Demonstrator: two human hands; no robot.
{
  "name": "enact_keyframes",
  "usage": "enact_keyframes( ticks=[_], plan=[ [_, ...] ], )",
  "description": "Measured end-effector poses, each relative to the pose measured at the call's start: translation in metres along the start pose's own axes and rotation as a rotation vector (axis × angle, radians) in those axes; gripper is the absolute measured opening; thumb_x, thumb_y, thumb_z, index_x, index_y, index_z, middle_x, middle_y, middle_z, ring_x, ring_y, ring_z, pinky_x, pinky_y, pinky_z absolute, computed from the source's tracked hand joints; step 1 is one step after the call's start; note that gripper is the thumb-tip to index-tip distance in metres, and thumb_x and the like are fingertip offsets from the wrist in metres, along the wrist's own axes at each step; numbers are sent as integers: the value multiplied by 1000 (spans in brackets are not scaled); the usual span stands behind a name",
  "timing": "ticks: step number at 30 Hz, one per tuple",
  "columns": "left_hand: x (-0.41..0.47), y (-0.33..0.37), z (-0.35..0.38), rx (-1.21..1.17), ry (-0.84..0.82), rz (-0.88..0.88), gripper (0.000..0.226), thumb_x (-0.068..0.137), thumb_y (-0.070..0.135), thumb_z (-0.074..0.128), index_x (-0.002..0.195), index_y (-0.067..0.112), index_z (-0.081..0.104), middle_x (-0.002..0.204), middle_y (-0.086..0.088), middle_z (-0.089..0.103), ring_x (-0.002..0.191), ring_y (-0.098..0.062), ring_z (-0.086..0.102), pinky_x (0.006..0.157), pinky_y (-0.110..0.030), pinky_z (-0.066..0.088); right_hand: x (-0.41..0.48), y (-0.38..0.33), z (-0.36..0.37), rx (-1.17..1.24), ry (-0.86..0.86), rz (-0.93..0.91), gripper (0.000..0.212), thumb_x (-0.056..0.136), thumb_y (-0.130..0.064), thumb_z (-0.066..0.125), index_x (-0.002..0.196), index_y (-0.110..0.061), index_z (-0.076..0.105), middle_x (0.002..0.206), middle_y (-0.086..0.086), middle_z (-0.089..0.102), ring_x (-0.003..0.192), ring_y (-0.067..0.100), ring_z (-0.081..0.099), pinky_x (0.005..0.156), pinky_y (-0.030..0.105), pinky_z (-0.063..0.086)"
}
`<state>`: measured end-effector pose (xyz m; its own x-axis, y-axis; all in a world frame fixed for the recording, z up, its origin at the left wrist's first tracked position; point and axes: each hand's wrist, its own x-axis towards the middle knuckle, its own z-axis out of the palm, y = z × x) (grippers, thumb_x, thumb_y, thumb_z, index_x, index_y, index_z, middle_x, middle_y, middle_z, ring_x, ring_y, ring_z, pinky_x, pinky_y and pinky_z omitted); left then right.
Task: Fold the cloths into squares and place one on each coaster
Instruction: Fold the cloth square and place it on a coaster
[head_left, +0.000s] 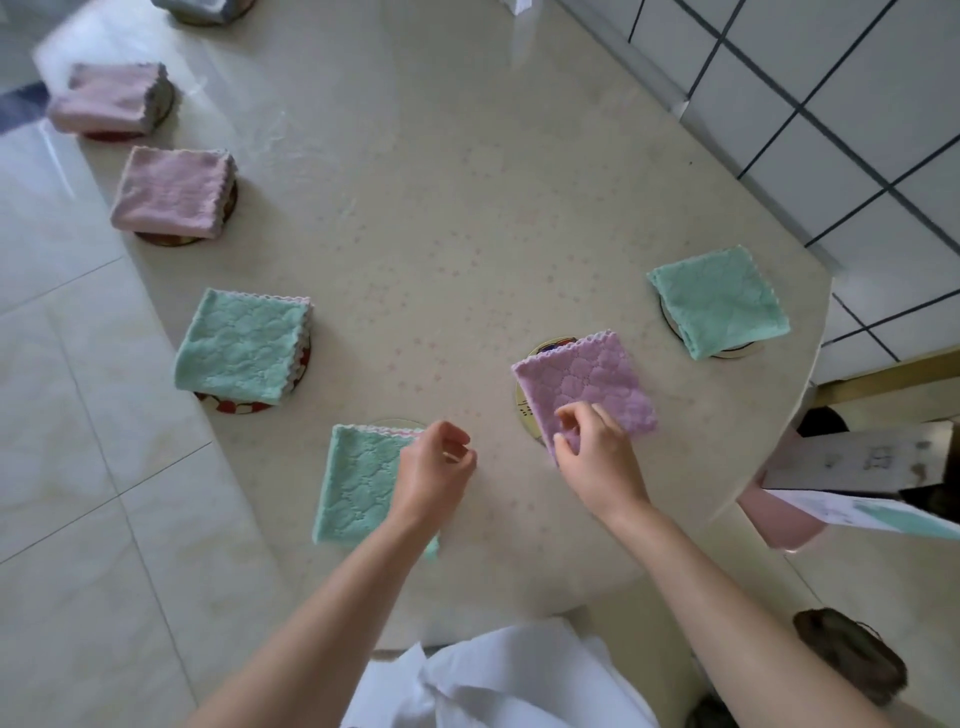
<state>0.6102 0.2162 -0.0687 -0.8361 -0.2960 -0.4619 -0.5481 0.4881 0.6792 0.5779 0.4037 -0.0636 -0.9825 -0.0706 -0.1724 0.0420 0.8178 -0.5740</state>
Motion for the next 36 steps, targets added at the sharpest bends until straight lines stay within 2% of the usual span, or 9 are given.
enact_keyframes(
  ticks=[3,7,12,16,20,23,28,33,36],
  plan=[
    [-6,-32,-33,-4,50,21,16,78,11,68,89,22,62,76,8,63,67,-8,60,59,-5,38,-25,-31,34,133,-58,77,17,79,-4,63,96,-9,63,86,4,62,79,21,59,81,36,49],
    [-13,-80,-69,33,111,50,26,75,7,69,98,16,62,91,1,57,84,-18,57,76,-23,40,-49,-70,70,244,-135,327,25,83,-12,64,107,-8,62,98,5,67,85,16,60,76,16,40],
    [-16,-125,-102,75,26,44,38,75,9,70,111,14,57,105,-3,52,96,-21,55,88,-34,46,-67,-103,99,276,-90,549,32,83,-20,65,113,-9,60,110,6,67,104,22,60,81,22,40],
    [-9,-134,-111,-115,-129,-190,29,79,15,70,105,14,56,98,-4,65,88,-25,64,84,-43,54,-71,-117,104,317,-51,676,30,84,-24,64,110,-8,61,109,9,67,104,25,59,74,23,37],
    [1,-128,-115,-287,-212,-343,20,80,15,69,95,5,62,75,-8,62,59,-19,54,59,-31,52,-66,-121,105,338,-62,717,27,83,-30,64,100,-9,62,97,8,66,94,25,60,69,25,37],
    [6,-123,-117,-341,-252,-395,17,82,16,69,89,3,61,68,-9,57,59,-20,51,61,-30,48,-65,-121,106,341,-87,719,26,82,-32,63,95,-10,63,89,6,65,85,24,59,66,26,38],
    [9,-112,-123,-313,-320,-356,19,84,19,70,88,2,62,61,-7,50,52,-17,42,53,-28,35,-67,-114,110,320,-95,709,30,82,-27,64,105,-8,62,102,11,67,98,29,61,76,30,44],
    [17,-108,-129,-191,-345,-226,6,86,10,65,90,11,61,89,-11,66,77,-22,62,73,-39,55,-74,-117,116,302,-68,722,22,82,-20,62,95,-3,63,98,14,68,92,30,62,73,31,45],
    [27,-107,-133,-112,-394,-154,8,87,8,63,94,12,61,93,-10,66,81,-22,62,71,-37,53,-82,-120,123,302,-28,762,21,81,-19,63,94,-2,63,98,15,68,92,32,63,73,32,46]
  ],
)
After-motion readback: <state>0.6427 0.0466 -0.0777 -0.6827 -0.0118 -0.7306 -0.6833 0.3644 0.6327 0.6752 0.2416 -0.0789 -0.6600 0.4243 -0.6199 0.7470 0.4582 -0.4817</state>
